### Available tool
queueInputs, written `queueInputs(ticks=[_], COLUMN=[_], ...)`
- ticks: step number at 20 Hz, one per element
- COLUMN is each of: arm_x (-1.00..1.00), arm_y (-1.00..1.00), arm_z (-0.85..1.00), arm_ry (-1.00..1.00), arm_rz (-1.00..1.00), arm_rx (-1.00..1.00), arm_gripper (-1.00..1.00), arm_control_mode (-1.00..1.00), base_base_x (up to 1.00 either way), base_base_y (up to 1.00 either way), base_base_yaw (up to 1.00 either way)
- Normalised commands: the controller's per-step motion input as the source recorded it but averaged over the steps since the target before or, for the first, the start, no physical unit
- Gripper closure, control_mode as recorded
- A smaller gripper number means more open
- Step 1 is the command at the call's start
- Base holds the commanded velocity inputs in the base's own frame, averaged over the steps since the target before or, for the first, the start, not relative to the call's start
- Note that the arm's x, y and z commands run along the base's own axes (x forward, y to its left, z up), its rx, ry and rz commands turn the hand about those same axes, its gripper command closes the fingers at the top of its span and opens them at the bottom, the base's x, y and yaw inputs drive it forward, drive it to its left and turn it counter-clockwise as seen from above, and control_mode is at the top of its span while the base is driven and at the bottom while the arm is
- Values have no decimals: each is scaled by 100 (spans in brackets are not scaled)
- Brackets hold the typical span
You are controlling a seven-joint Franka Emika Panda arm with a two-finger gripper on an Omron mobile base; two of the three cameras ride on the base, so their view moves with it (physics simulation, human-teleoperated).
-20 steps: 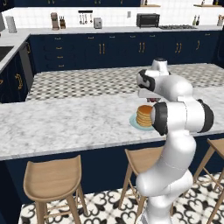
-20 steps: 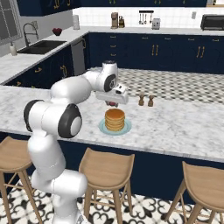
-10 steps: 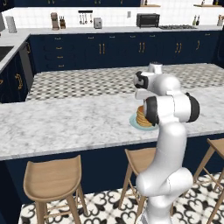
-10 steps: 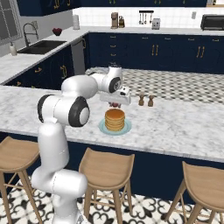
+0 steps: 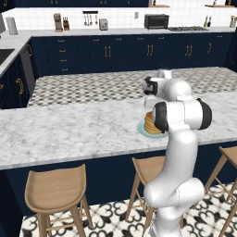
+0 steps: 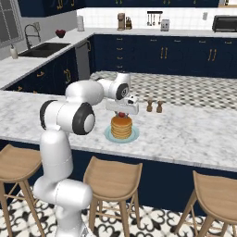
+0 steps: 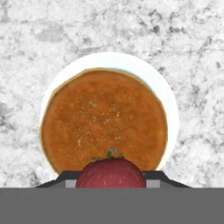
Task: Take the strawberry from the fridge and place it on top of the pancake, located on the dining counter.
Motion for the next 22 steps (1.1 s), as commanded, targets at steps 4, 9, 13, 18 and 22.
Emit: queueInputs(ticks=[4, 9, 13, 18, 22], arm_x=[37, 17, 0, 0, -1], arm_y=[2, 4, 2, 0, 0], arm_z=[-12, -19, -33, -20, -10], arm_ry=[0, 0, 0, 0, 1], arm_rz=[0, 0, 0, 0, 0], arm_rx=[0, 0, 0, 0, 0], arm_gripper=[100, 100, 100, -100, -100], arm_control_mode=[-100, -100, -100, -100, -100], base_base_x=[0, 0, 0, 0, 0], base_base_y=[0, 0, 0, 0, 0], base_base_yaw=[0, 0, 0, 0, 0])
